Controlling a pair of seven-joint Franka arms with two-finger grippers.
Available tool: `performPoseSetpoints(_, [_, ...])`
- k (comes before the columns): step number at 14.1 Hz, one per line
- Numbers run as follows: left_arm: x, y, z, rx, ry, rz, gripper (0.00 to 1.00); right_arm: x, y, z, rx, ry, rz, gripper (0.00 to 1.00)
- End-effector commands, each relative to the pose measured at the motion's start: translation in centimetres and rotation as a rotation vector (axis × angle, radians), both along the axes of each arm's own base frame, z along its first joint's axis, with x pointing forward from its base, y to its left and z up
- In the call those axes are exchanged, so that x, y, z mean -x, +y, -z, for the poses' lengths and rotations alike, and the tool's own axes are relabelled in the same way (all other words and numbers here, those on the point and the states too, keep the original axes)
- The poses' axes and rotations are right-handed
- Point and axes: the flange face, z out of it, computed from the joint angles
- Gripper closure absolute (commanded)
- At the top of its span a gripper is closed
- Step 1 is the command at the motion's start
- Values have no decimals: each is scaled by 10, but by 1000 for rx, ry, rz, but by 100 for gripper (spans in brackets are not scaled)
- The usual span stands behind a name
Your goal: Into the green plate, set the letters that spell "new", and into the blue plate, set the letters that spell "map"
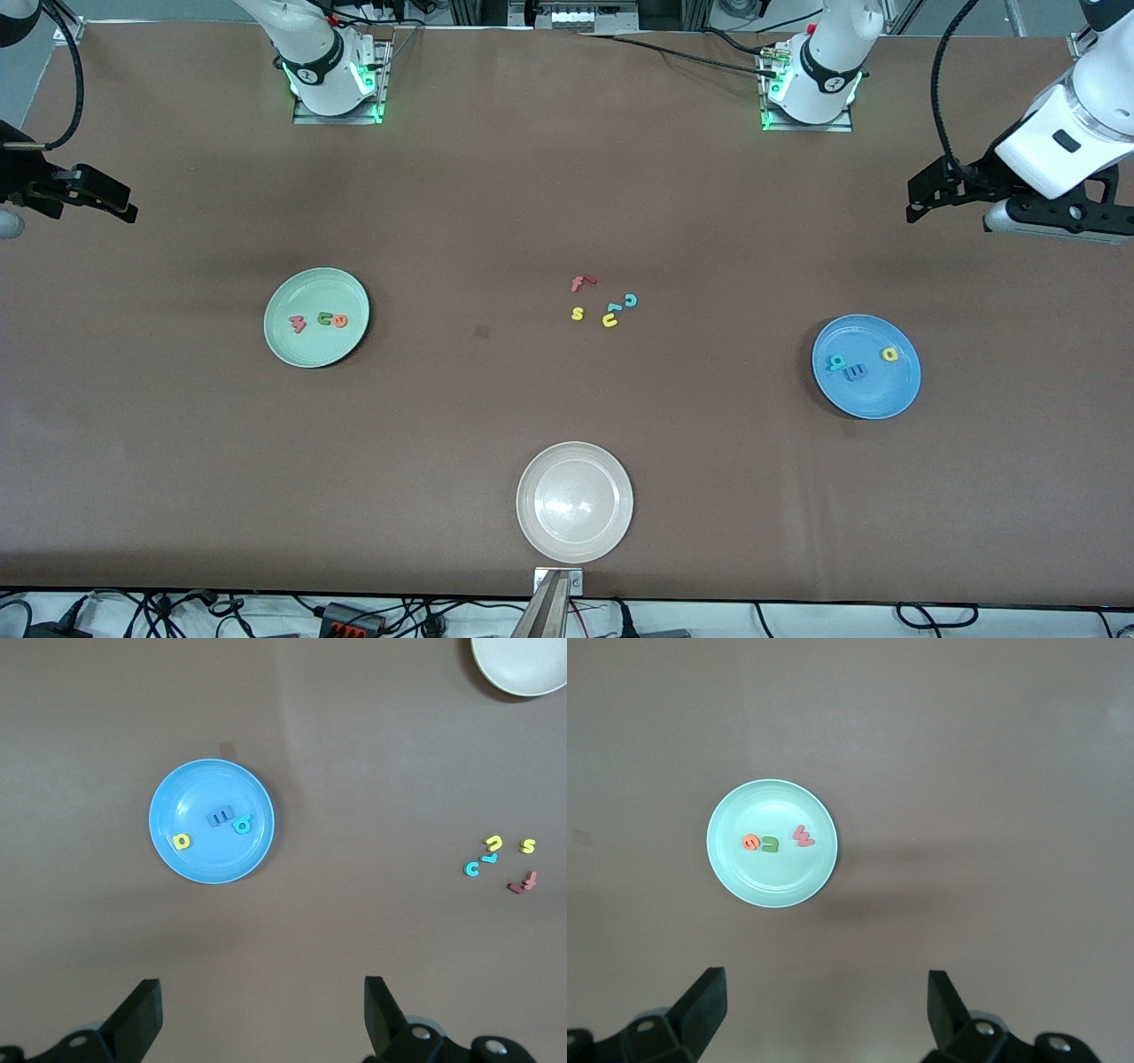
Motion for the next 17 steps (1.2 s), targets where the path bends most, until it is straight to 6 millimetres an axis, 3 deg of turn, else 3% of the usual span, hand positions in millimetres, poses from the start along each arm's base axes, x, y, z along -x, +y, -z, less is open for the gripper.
performPoseSetpoints(1, [-1,-3,-2,-22,-8,-16,0,1,-1,-5,-2,-10,-8,0])
performPoseSetpoints(17, [-7,-7,-2,-21,-10,-6,0,2,0,-4,-4,-1,-11,0])
